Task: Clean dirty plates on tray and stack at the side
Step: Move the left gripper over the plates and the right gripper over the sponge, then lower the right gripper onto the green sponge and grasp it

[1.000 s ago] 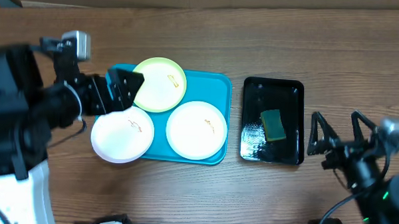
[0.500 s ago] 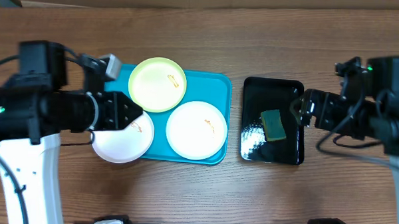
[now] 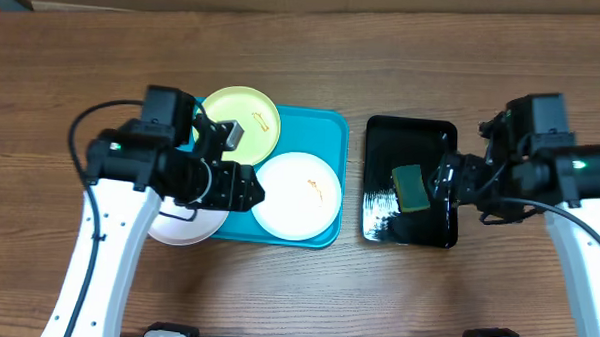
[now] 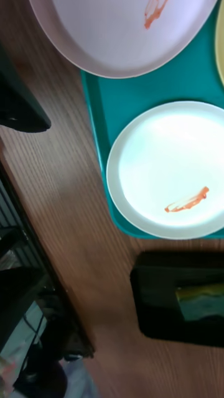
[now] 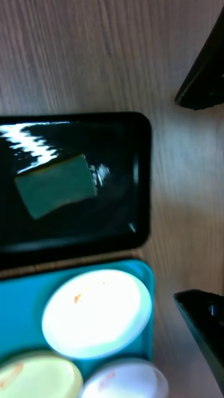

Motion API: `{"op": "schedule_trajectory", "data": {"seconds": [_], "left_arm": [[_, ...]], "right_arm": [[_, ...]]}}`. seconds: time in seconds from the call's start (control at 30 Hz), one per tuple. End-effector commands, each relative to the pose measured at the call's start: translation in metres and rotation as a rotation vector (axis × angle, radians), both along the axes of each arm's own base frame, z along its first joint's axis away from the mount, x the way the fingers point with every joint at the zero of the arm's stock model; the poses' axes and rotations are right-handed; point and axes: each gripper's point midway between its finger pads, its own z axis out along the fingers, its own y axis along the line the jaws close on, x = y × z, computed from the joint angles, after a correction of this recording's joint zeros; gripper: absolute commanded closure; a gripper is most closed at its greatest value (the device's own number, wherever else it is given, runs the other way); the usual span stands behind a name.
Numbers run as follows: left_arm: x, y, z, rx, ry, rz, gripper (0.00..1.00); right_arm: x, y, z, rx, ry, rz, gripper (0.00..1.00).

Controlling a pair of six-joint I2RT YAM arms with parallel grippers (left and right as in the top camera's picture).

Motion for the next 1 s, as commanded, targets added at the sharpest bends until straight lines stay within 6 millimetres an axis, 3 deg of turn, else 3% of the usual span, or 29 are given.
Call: {"op": "schedule_trajectory", "data": {"seconds": [0.0,0.13,0.3,0.47,0.53,0.67,0.93,0.97], "left_arm": [[0.0,0.007,-0.02,0.095,0.037,0.092,0.29],[0.002,0.011,-0.032,0.209,0.024,0.141,0.29],[0.003,-0.001,-0.033,0.247,-0.011,0.115,0.27],[0.004,-0.013,-0.031,0.23,-0.029,0.111,0.23],[0.004,-0.014,-0.031,0.226,-0.029,0.118,0.13],[0.003,-0.014,-0.031,0.228,-0.025,0.116,0.04],[0.002,-0.014,-0.032,0.231,-0.02,0.112,0.02],[0.002,-0.014,-0.032,0.231,-0.02,0.112,0.02]], "right_arm": [[0.0,-0.006,-0.024,-0.026,0.027,-0.077,0.11],[0.016,-0.012,-0.051,-0.059,0.0,-0.121,0.14],[0.032,0.006,-0.073,-0.094,-0.018,0.002,0.18],[0.051,0.014,-0.098,-0.235,-0.03,0.059,0.18],[0.056,0.018,-0.108,-0.259,-0.025,0.078,0.18],[0.061,0.024,-0.123,-0.262,-0.005,0.091,0.18],[0.056,0.023,-0.166,-0.278,0.067,0.094,0.21],[0.055,0.023,-0.172,-0.279,0.078,0.096,0.26]]}}
